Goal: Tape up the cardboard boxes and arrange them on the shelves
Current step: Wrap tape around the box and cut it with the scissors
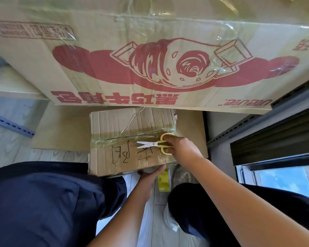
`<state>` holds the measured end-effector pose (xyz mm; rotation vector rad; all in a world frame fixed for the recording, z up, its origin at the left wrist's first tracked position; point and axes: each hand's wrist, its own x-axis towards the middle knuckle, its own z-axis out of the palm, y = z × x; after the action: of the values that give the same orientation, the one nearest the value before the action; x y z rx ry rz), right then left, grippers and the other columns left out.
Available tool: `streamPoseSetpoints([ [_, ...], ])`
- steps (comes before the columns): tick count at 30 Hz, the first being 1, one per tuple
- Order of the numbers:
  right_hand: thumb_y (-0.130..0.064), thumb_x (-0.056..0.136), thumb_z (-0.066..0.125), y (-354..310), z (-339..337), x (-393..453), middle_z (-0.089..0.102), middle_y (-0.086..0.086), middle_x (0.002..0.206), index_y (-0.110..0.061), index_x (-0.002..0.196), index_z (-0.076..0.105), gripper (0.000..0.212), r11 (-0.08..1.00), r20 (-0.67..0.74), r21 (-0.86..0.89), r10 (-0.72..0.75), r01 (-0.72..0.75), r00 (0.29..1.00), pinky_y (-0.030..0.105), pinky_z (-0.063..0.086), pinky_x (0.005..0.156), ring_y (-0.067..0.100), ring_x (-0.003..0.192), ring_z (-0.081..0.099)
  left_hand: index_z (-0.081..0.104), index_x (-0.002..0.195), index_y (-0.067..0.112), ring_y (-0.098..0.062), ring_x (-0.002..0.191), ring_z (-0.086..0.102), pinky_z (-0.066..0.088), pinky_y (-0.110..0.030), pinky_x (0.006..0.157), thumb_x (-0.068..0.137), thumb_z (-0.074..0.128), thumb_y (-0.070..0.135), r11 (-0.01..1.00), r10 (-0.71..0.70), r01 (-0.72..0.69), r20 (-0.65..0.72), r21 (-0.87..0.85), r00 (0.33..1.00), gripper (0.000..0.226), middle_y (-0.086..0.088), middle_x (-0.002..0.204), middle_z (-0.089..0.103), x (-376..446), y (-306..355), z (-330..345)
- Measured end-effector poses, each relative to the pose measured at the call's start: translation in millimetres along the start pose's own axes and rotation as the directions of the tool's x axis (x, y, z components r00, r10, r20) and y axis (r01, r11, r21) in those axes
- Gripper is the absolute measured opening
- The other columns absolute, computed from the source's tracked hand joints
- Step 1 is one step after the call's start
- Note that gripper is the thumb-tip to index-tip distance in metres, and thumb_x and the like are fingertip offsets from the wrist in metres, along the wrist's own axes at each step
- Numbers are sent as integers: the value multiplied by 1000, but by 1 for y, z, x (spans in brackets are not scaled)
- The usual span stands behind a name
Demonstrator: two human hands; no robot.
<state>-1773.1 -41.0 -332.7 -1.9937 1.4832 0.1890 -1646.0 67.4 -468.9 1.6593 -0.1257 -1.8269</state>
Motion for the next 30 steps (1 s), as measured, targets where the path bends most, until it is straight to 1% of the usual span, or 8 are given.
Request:
streamPoseSetpoints([
  [4,-20,95,61,0,-2,2,67,-3,115,-38,133,51,43,1000,-8,17,19,-19,1000,26,47,73,16,86,59,42,142,19,-22,122,59,42,-49,108,43,101,25,968,56,-25,116,-251,992,115,-4,134,61,-13,8,6],
  [7,-29,94,62,-5,-6,0,66,0,119,-39,136,49,45,999,17,24,43,-44,999,30,52,81,24,101,64,48,138,11,-26,106,67,51,-46,94,55,93,10,943,50,-2,135,-334,990,94,-12,123,66,-22,13,8],
  [13,-41,94,60,-29,-32,2,60,3,132,-37,143,44,52,996,65,-47,79,-76,995,33,52,89,24,112,61,63,127,6,-34,119,61,45,-51,106,70,85,24,951,2,52,173,-305,985,64,-16,126,65,-56,28,1],
  [17,-48,92,59,-53,-56,-12,58,3,134,-31,142,48,55,990,86,-53,137,-133,987,30,51,89,22,113,60,69,120,10,-32,115,64,48,-51,102,64,90,30,974,-77,101,126,-205,989,62,-14,120,69,-108,58,-18],
  [21,-52,93,56,-67,-57,-29,65,10,114,-11,124,62,52,951,-8,57,305,-304,952,31,52,80,28,102,63,74,106,8,-33,106,68,49,-54,98,59,91,33,970,-242,238,99,48,965,56,-15,110,72,-150,104,-25],
  [25,-48,100,40,-75,-39,-62,65,14,116,-12,123,58,47,905,-256,212,415,-368,873,45,35,107,34,122,50,77,86,15,-28,95,71,47,-45,102,66,82,46,907,-339,326,3,265,941,37,-6,94,76,-173,137,-12],
  [28,-47,100,40,-80,-37,-70,65,11,99,-17,122,54,40,959,-484,236,257,-158,836,36,41,80,33,105,56,79,91,16,-28,94,71,48,-43,98,61,79,58,846,-328,326,-69,421,942,52,-5,96,76,-174,151,9],
  [30,-47,100,42,-77,-32,-58,64,11,103,-19,127,50,40,981,-428,184,132,-57,894,34,41,68,32,100,59,73,86,12,-25,81,68,50,-35,86,76,72,54,839,-254,252,-63,482,965,43,-8,82,73,-184,160,28],
])
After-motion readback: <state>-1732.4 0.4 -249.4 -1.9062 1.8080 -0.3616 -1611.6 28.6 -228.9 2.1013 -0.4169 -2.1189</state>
